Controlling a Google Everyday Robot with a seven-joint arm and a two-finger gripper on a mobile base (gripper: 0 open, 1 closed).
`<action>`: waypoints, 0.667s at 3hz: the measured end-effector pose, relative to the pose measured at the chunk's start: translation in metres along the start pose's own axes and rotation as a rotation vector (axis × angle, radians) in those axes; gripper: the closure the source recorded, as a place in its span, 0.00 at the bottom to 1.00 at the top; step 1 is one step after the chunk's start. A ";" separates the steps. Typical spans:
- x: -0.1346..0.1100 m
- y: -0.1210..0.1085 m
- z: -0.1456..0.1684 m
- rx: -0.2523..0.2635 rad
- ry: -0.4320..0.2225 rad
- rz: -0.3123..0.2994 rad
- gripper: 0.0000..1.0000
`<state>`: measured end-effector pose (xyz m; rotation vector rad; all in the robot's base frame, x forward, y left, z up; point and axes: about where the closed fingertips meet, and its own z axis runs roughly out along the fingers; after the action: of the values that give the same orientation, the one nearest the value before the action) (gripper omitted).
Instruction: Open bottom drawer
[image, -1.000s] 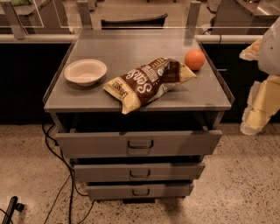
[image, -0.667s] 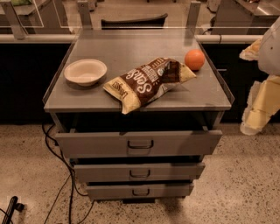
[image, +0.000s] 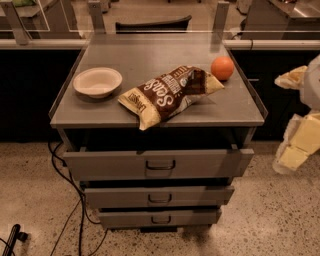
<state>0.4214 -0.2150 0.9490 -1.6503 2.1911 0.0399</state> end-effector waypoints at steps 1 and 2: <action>0.010 0.023 0.028 -0.062 -0.084 0.057 0.00; 0.015 0.063 0.078 -0.178 -0.098 0.087 0.00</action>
Offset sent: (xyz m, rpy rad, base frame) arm -0.0584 0.0372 -0.1347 0.2141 0.2463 0.0057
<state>0.3820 -0.1892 0.8590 -1.6059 2.2382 0.3418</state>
